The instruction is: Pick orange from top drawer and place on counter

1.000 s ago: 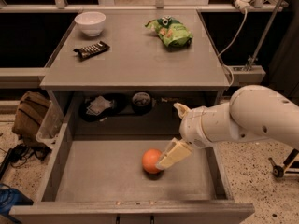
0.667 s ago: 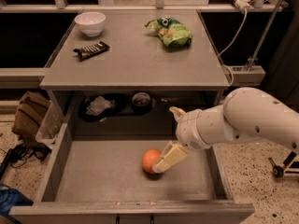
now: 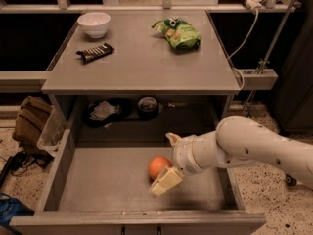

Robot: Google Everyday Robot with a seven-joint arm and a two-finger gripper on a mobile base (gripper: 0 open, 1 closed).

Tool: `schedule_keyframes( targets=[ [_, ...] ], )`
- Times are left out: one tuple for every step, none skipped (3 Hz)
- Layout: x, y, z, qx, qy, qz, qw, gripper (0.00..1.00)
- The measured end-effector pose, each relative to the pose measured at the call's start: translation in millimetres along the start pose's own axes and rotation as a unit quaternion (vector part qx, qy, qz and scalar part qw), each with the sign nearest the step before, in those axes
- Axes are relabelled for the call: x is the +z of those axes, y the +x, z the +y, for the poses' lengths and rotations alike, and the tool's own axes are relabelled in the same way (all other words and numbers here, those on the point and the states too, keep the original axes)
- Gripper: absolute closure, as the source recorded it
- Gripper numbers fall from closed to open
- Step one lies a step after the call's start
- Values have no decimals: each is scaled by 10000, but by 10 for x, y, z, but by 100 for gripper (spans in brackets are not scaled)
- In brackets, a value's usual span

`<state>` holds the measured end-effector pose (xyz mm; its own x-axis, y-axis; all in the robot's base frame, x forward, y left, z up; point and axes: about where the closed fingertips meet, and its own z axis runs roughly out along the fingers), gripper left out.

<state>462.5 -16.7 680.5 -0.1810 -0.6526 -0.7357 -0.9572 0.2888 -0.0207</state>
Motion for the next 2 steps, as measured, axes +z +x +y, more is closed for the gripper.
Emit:
schedule_keyframes(
  targets=[
    [198,105,77,101,-112,-112,9998,0],
    [413,126,36,26,-206,-209,9996,0]
  ],
)
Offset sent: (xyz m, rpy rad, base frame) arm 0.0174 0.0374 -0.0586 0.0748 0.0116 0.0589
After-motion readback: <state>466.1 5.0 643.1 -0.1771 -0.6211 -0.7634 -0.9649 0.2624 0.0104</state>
